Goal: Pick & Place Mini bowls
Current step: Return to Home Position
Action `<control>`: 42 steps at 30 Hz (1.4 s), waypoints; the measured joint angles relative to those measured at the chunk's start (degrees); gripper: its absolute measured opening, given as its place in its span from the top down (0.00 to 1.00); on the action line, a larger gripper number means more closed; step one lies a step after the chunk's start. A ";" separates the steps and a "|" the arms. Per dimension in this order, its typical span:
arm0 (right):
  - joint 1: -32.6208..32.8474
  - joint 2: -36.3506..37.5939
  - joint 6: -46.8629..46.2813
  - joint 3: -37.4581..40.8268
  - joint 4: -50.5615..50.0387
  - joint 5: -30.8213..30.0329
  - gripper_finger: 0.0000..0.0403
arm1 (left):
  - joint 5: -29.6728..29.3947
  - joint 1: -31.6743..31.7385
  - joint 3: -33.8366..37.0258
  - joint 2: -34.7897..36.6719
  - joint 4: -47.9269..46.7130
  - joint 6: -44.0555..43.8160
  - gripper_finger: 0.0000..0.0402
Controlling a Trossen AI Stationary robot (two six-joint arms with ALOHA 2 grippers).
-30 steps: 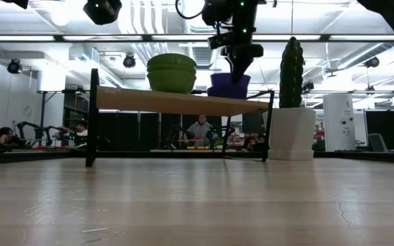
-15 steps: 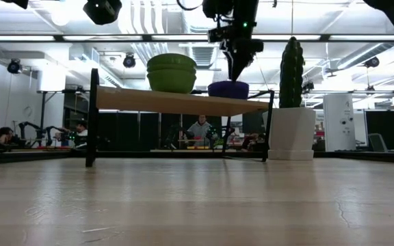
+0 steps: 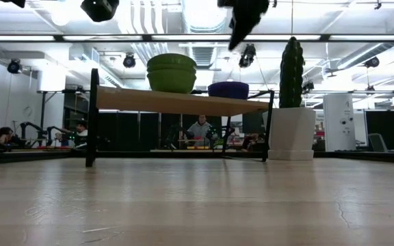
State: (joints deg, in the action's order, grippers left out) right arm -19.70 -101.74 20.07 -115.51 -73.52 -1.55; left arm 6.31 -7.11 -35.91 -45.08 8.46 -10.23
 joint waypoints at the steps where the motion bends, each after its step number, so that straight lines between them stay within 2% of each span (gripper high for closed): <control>1: 0.32 1.10 -1.00 0.92 1.06 1.74 0.76 | 0.00 0.00 0.30 0.68 -0.02 0.18 0.74; 4: 1.29 5.10 -3.38 5.51 5.21 4.80 0.83 | 0.00 0.00 2.03 3.30 -0.37 1.15 0.74; 8: 2.89 12.11 -5.84 15.38 12.34 8.76 0.96 | 0.18 0.02 6.14 7.61 -0.40 1.43 0.74; 12: 5.86 20.27 -10.42 27.72 24.67 11.89 0.98 | -1.19 0.02 10.32 11.78 0.49 1.34 0.74; 19: 14.61 34.22 -15.77 50.25 52.08 12.13 0.98 | -3.00 0.04 13.50 17.69 -0.07 2.70 0.74; 22: 17.90 38.69 -17.29 60.49 65.77 11.76 0.98 | -2.99 0.04 14.76 19.50 -0.73 2.38 0.74; 25: 20.41 42.29 -17.11 68.79 74.27 8.63 0.98 | -3.15 0.04 16.18 20.99 -0.95 1.21 0.74; 28: 22.71 46.07 -15.40 75.06 79.18 5.83 0.98 | -3.41 0.04 16.64 22.13 -2.02 1.68 0.74; 35: 26.57 53.90 -13.61 88.04 88.31 5.36 0.98 | -4.28 0.04 16.64 25.80 -11.57 -0.21 0.74; 38: 27.46 56.80 -13.39 92.73 91.40 2.41 0.98 | -7.20 0.05 16.64 27.02 -12.51 -0.03 0.74; 42: 27.71 61.78 -12.51 98.09 92.11 -1.29 0.98 | -6.97 0.03 16.64 29.05 -12.67 0.17 0.74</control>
State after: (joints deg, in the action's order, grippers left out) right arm 8.01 -39.96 7.55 -17.42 18.59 -2.83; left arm -0.66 -7.08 -19.27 -16.03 -4.20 -10.06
